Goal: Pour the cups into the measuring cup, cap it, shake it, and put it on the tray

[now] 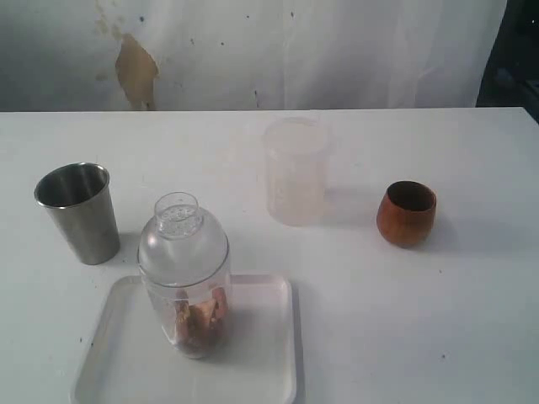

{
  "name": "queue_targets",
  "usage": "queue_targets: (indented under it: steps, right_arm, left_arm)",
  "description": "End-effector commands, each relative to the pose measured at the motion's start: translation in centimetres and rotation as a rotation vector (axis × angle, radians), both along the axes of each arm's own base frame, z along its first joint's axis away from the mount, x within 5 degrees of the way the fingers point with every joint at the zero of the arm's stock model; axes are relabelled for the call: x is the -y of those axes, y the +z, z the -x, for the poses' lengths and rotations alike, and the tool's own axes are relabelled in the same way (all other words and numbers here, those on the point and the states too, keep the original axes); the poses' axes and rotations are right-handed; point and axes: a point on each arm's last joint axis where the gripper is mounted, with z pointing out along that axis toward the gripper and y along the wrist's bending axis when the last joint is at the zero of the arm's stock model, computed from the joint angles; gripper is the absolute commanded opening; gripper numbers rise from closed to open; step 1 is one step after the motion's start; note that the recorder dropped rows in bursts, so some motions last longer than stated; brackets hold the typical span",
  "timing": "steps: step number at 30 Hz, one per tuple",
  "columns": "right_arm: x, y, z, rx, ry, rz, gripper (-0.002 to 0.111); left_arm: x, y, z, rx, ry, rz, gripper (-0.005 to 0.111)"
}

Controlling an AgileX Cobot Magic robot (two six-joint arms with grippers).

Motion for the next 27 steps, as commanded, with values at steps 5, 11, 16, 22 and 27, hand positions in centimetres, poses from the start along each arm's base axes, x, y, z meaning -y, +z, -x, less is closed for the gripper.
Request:
queue_targets:
  steps: [5,11,16,22,27]
  right_arm:
    - [0.0,0.3,0.1,0.012,0.003,0.016,0.0]
    - [0.0,0.3,0.1,0.012,0.004,0.016,0.0]
    - [0.0,0.3,0.1,0.012,0.004,0.016,0.0]
    - [0.0,0.3,0.1,0.012,0.004,0.016,0.0]
    - [0.0,0.3,0.2,0.016,0.004,0.015,0.0]
  left_arm:
    - [-1.6,-2.0,-1.9,-0.315,0.131,0.143,0.0]
    - [-2.4,-3.0,-2.4,-0.39,0.309,0.038,0.0]
    - [-4.1,-5.1,-2.1,-0.591,0.534,-0.033,0.0]
    - [-3.9,-6.6,-0.7,-0.647,0.624,-0.333,0.0]
    - [-3.7,-8.1,-0.6,-0.782,0.599,-0.444,0.0]
